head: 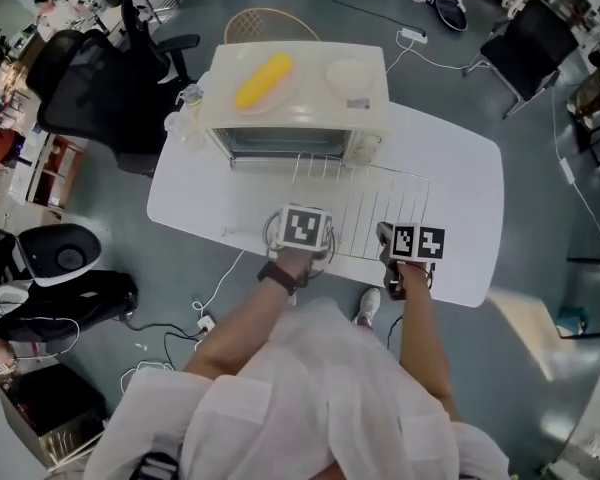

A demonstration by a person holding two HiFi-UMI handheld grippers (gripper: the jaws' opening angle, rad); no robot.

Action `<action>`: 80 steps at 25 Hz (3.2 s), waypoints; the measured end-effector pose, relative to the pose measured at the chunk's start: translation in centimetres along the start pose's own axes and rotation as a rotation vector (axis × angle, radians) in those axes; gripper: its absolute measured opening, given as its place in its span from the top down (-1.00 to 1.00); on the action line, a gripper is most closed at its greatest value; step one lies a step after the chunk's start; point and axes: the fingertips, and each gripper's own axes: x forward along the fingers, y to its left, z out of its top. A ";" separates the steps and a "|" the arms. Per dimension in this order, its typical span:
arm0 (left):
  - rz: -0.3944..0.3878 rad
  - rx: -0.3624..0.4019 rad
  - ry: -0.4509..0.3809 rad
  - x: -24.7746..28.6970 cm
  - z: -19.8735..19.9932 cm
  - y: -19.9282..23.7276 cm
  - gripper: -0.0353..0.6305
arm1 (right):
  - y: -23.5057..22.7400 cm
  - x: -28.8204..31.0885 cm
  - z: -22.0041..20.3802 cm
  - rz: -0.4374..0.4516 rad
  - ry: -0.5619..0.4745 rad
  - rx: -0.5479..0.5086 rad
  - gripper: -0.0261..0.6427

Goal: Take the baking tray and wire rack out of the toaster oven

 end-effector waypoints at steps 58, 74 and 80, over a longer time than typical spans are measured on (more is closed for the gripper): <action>0.024 -0.057 0.267 23.9 -7.7 -23.0 0.83 | -31.9 -1.5 -8.8 -0.097 0.226 0.015 0.75; 0.033 -0.071 0.193 22.1 -6.4 -22.3 0.83 | -31.5 -2.5 -7.0 -0.112 0.183 -0.065 0.67; 0.051 0.037 0.027 20.5 -2.7 -21.5 0.83 | -29.6 -2.6 -5.8 -0.067 0.157 -0.107 0.67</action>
